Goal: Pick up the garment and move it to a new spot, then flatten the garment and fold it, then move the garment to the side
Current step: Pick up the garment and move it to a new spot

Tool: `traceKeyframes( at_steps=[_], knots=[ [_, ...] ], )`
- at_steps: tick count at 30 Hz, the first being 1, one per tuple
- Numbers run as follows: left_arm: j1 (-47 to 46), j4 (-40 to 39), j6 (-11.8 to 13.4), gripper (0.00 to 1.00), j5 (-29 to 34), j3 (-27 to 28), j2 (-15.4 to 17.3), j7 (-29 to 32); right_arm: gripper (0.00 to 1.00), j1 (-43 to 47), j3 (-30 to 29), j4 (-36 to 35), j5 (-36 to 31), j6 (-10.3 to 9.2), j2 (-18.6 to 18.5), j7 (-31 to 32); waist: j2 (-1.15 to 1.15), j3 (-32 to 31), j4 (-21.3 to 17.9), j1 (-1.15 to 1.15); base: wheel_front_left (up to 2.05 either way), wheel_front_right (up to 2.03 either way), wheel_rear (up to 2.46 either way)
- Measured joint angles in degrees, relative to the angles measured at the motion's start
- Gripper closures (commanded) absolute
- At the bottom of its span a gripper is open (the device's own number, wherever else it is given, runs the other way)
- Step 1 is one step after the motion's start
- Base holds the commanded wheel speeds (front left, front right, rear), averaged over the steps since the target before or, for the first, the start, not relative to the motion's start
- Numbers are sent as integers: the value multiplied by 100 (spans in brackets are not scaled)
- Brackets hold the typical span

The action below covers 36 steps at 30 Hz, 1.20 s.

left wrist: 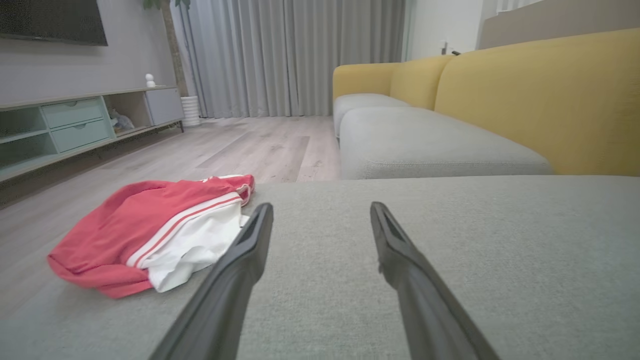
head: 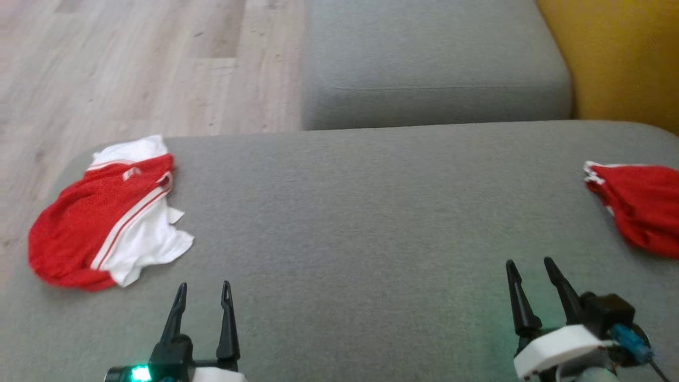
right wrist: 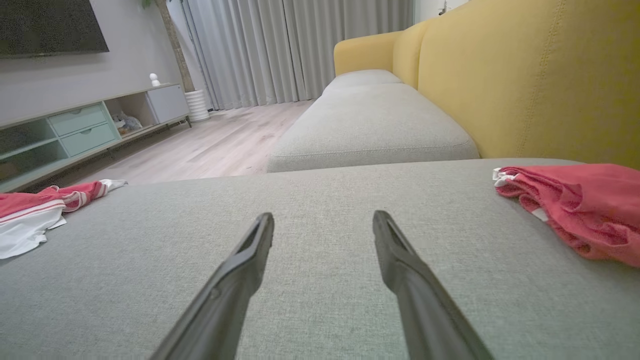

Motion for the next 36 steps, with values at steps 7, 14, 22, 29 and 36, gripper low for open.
traceKeyframes(
  at_steps=[7,14,22,29,36],
  knots=[
    [-3,-55,10,0,67,171,1,0,0,164,-32,-102,-29,0,41,-1,0,66,724,0,0,0,0],
    [6,-198,16,0,152,414,3,0,0,143,33,-164,-68,0,62,0,0,184,1545,0,0,0,0],
    [-31,-352,38,0,152,577,3,0,0,141,11,-245,-97,0,5,0,0,402,2072,0,0,0,0],
    [-1429,-493,-108,0,257,728,18,0,0,-127,-89,-557,-154,0,-578,-1,0,1001,2037,0,0,0,0],
    [-3941,726,-352,0,336,675,31,349,0,-937,-132,-1146,-140,0,-1567,-1,0,2091,1776,3,0,0,0]
  ],
)
